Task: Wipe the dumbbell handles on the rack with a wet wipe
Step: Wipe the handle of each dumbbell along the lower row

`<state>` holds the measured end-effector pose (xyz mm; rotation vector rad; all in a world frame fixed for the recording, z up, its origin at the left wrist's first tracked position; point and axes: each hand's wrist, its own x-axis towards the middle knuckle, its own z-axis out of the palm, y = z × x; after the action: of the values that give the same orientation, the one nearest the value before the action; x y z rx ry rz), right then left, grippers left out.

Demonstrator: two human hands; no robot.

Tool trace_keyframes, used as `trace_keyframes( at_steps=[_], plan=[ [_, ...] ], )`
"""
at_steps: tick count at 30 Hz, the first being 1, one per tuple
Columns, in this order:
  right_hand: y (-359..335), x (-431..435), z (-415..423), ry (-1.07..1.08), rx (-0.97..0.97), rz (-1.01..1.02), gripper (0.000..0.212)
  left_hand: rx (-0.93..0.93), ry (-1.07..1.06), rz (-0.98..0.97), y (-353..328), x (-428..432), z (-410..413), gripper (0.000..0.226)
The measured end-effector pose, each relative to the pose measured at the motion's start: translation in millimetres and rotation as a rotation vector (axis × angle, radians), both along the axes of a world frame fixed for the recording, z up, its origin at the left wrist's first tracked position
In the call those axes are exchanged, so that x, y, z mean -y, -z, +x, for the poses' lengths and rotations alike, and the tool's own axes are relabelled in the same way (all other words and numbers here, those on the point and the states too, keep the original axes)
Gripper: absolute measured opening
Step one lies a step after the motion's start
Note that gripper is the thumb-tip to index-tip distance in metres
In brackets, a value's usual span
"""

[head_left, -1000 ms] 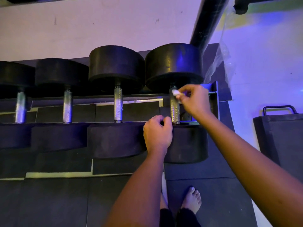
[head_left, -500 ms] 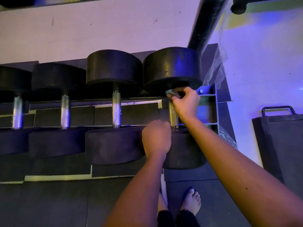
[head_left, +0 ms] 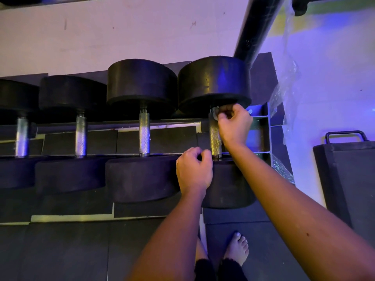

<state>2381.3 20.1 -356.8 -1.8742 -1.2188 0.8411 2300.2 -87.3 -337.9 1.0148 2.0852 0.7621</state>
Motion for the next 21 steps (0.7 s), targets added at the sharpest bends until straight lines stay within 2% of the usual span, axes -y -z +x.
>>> trace_keyframes(
  at_steps=[4,10,18,21],
  plan=[
    [0,0,0,0.003,-0.026,0.001,0.015,-0.011,0.003,-0.002,-1,-1,0,0.026],
    [4,-4,0,-0.004,-0.095,-0.112,0.021,-0.002,0.003,-0.007,-1,0,0,0.026],
    [2,-8,3,0.075,-0.081,-0.179,0.002,-0.013,-0.002,0.008,0,-1,0,0.026],
    [3,-9,8,0.107,-0.127,-0.231,0.008,-0.016,-0.005,0.006,2,-1,0,0.027]
  ],
)
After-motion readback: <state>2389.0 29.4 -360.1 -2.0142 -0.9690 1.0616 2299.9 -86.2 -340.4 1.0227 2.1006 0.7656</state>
